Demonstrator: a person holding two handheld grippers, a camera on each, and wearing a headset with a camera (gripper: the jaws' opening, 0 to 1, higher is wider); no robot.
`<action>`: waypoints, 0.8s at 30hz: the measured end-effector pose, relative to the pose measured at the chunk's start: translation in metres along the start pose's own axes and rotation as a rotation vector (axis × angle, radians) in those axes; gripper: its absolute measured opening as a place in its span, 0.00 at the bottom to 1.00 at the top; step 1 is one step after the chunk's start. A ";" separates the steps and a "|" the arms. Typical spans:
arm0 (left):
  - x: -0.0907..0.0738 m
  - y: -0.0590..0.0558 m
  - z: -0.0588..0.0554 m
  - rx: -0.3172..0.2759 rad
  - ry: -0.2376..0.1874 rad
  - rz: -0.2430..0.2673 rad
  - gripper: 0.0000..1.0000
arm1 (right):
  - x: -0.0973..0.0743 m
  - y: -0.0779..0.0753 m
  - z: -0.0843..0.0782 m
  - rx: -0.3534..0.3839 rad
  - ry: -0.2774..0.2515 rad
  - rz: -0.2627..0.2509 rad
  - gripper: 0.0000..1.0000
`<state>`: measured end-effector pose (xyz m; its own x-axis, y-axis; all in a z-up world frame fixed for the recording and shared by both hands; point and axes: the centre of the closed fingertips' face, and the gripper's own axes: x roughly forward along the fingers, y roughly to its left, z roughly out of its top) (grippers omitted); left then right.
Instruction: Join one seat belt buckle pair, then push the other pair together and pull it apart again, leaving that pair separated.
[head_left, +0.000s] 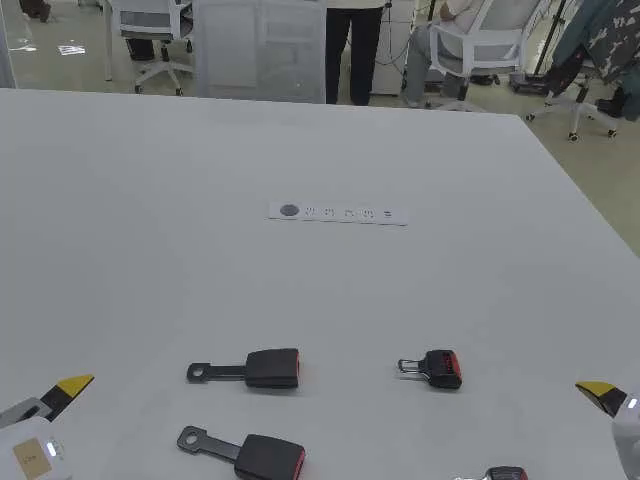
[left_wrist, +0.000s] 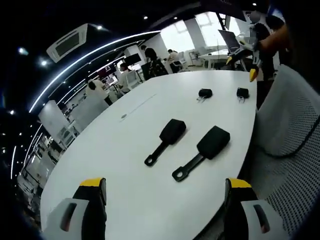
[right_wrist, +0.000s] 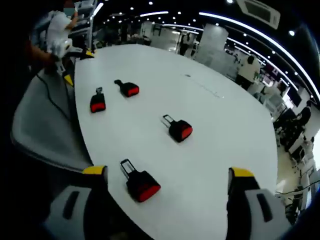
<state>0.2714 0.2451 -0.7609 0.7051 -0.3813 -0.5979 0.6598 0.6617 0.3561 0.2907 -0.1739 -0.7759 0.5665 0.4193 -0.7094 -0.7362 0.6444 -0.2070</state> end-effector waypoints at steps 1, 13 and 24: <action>0.000 0.000 0.000 0.001 0.001 -0.002 1.00 | 0.001 -0.001 -0.002 -0.007 0.003 0.001 1.00; 0.003 -0.008 -0.010 -0.001 0.046 -0.030 1.00 | -0.001 0.007 -0.017 -0.008 0.000 0.028 1.00; 0.003 -0.017 -0.004 -0.007 0.042 -0.052 1.00 | -0.017 0.008 -0.022 0.073 -0.019 -0.030 1.00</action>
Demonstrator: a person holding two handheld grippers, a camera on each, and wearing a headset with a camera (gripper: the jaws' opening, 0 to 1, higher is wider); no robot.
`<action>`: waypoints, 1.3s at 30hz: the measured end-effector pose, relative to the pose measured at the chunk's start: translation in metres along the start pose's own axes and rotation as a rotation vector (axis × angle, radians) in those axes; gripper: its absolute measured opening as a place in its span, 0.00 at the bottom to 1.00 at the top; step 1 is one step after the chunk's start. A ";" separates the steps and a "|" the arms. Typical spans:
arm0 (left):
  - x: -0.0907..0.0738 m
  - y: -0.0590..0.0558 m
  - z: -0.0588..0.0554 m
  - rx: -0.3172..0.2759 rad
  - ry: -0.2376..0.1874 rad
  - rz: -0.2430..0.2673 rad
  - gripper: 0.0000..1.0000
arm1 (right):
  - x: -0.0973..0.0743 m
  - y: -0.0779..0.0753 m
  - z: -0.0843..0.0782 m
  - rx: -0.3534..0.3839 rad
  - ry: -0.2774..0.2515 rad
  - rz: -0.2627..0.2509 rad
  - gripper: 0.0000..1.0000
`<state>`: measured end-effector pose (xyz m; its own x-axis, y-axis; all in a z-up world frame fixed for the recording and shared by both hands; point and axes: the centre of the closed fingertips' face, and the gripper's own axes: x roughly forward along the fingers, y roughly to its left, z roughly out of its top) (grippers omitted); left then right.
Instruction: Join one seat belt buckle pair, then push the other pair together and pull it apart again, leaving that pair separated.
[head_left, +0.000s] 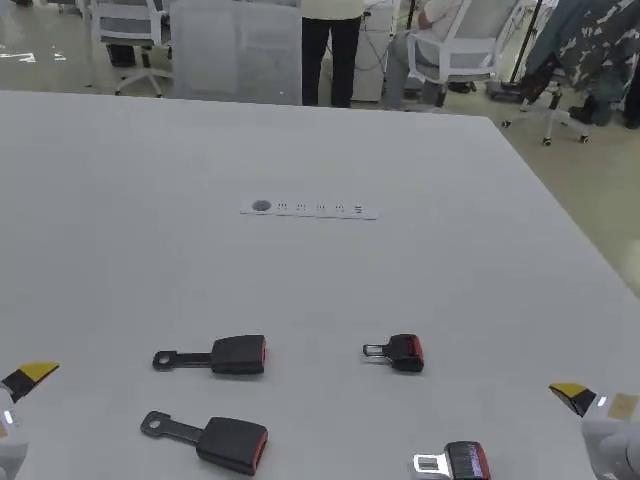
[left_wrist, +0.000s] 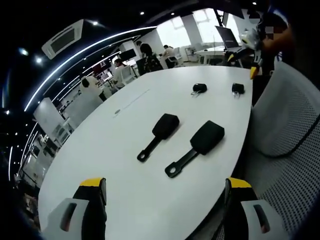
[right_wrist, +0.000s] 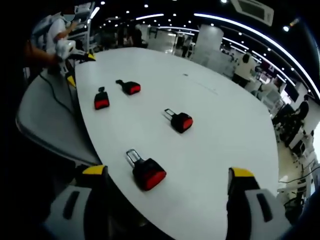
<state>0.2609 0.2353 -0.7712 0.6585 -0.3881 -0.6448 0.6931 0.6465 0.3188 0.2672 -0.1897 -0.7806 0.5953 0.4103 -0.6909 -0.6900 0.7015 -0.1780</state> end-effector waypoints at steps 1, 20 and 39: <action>0.000 -0.001 0.001 0.000 -0.002 0.000 1.00 | 0.001 0.001 0.002 0.001 -0.002 0.000 1.00; -0.004 0.004 0.005 0.001 -0.018 0.024 1.00 | 0.013 0.007 0.020 -0.066 -0.009 0.036 1.00; 0.001 0.006 0.002 -0.002 -0.002 0.019 1.00 | 0.028 0.007 0.021 -0.079 -0.014 0.057 1.00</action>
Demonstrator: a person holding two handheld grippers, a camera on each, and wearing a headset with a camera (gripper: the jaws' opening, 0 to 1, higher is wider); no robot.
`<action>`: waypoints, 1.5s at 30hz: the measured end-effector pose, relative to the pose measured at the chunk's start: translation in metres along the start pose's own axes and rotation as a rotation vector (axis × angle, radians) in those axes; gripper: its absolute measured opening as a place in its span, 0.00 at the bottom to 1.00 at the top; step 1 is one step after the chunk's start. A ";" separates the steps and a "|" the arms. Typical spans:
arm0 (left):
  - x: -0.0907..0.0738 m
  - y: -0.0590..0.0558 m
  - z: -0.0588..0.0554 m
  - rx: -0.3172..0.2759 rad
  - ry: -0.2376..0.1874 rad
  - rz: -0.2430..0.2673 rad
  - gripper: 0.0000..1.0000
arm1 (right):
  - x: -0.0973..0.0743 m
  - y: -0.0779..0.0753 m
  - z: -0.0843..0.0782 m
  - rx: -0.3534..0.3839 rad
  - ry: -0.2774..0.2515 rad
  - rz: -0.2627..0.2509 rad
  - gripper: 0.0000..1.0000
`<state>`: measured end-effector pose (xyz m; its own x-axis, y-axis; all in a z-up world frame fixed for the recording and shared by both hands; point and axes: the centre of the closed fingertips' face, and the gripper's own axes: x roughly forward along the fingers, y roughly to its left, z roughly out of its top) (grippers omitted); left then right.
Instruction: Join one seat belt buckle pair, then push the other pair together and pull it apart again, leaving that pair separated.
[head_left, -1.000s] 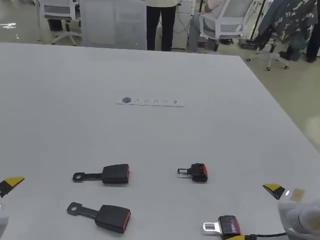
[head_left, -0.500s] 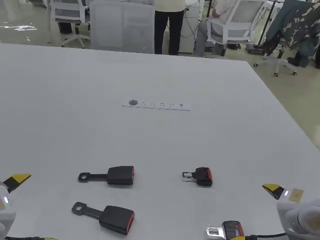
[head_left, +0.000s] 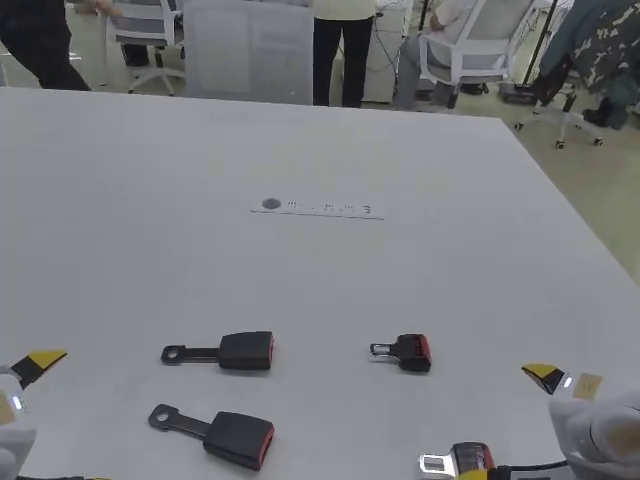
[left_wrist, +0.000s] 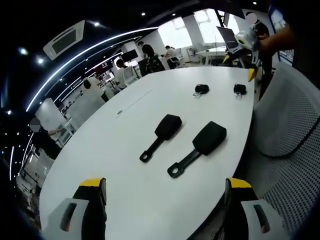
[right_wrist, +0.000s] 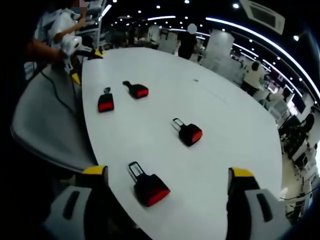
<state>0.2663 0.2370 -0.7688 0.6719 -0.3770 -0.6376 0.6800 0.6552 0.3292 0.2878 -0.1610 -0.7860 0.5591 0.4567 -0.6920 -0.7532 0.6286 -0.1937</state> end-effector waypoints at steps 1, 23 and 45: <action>0.000 0.000 0.000 0.001 0.003 -0.001 1.00 | 0.000 0.000 -0.001 0.003 0.002 -0.001 1.00; 0.001 -0.007 -0.010 -0.003 0.041 -0.019 1.00 | -0.007 0.006 -0.010 0.032 0.010 0.013 1.00; 0.000 -0.009 -0.009 -0.006 0.046 -0.022 1.00 | -0.015 0.012 -0.014 -0.010 0.021 0.051 0.93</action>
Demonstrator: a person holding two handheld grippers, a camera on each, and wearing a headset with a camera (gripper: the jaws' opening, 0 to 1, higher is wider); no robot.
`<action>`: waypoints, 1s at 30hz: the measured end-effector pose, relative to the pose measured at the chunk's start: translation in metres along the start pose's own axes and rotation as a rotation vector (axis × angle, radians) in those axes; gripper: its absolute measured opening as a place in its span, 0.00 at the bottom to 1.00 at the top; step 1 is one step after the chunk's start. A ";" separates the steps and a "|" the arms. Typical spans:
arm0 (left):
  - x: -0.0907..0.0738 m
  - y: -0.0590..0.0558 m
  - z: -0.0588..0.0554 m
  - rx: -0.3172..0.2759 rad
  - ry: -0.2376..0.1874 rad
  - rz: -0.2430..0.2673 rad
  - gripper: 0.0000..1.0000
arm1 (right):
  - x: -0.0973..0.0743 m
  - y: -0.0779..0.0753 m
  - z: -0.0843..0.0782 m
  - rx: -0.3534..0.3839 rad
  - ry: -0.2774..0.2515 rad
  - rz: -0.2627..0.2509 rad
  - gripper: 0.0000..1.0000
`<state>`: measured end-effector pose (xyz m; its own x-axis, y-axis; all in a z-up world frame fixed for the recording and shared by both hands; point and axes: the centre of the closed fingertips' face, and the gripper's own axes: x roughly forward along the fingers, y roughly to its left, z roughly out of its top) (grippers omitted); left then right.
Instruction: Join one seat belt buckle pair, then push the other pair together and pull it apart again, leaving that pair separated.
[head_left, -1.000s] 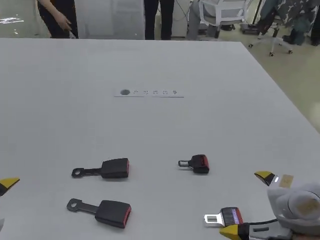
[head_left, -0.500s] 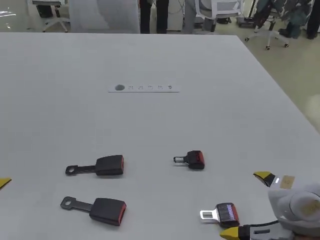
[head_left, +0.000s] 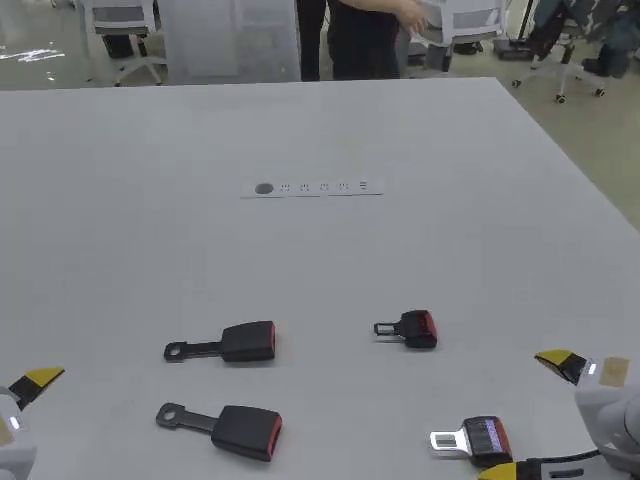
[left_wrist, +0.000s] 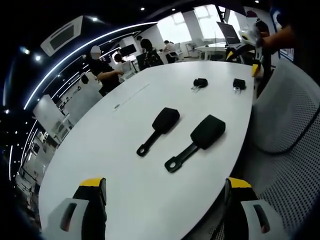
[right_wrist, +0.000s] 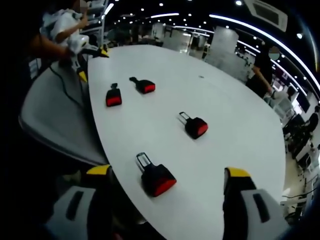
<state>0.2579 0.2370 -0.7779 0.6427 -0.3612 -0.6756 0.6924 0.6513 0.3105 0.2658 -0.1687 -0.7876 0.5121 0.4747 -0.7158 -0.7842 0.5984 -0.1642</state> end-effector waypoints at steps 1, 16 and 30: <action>0.000 -0.001 0.000 0.000 0.000 -0.004 1.00 | 0.000 0.000 0.002 -0.004 -0.004 0.001 0.93; -0.002 -0.008 0.008 0.027 0.033 -0.097 1.00 | -0.003 -0.007 0.012 -0.064 0.003 0.029 0.87; 0.029 -0.011 0.025 0.041 0.041 -0.222 0.99 | 0.005 -0.005 0.003 -0.051 0.047 0.048 0.83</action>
<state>0.2770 0.2024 -0.7838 0.4598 -0.4649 -0.7566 0.8287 0.5309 0.1774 0.2732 -0.1677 -0.7882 0.4573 0.4703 -0.7548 -0.8249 0.5415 -0.1623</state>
